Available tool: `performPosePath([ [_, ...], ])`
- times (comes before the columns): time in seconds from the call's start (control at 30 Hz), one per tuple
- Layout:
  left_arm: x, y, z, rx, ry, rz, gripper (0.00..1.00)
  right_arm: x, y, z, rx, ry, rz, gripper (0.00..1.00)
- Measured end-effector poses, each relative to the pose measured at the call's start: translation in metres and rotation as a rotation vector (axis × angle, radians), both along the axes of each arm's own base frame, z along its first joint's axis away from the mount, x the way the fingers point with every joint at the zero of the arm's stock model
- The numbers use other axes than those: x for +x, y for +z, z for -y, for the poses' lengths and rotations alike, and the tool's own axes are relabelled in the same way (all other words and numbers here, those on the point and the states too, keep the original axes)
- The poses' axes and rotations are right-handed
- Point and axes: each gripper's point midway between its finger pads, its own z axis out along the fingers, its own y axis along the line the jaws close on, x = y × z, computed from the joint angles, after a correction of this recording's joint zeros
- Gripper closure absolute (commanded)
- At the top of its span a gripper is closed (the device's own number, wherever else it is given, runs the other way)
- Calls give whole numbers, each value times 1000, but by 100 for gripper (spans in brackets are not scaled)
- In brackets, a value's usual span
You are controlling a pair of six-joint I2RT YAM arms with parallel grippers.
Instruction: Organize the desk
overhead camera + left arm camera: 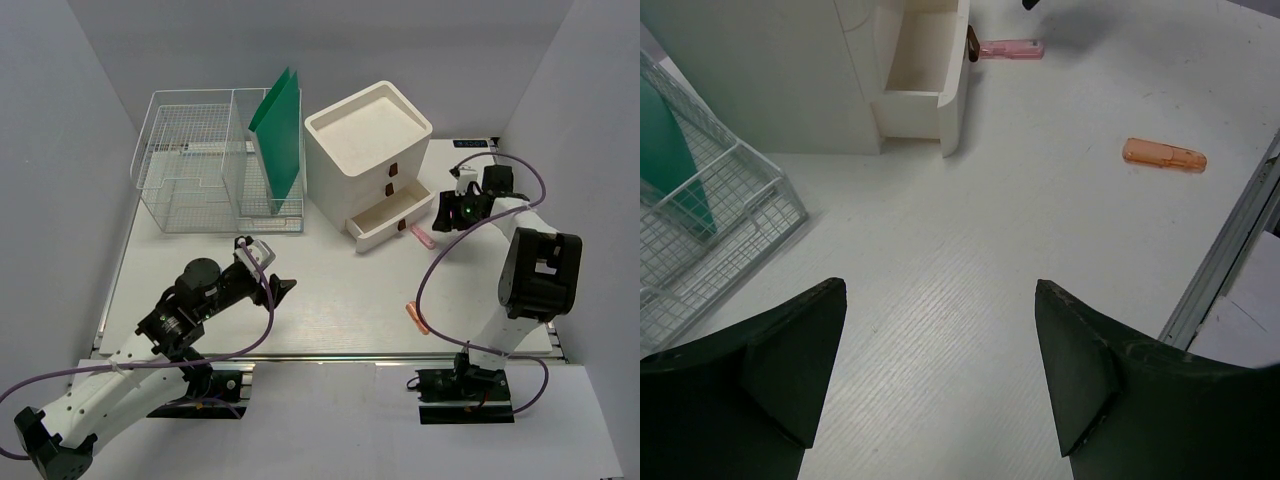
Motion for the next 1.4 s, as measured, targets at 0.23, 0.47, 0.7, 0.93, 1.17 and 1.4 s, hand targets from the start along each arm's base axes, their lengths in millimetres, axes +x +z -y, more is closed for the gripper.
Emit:
performPosePath([
  [0.23,0,0,0,-1,0,1,14,3,-1,-6,-62,133,56,11],
  [0.47,0,0,0,0,0,0,15,1,-10,-23,-111,236,63,11],
  [0.7,0,-1,0,2,0,-2,14,0,-17,-32,-161,282,67,16],
  [0.93,0,-1,0,2,0,-2,14,-1,-33,-38,-209,299,37,28],
  [1.17,0,-1,0,2,0,-2,15,-5,-42,-47,-248,317,39,40],
  [1.4,0,1,0,-2,0,2,14,-1,-47,-45,-293,296,68,56],
])
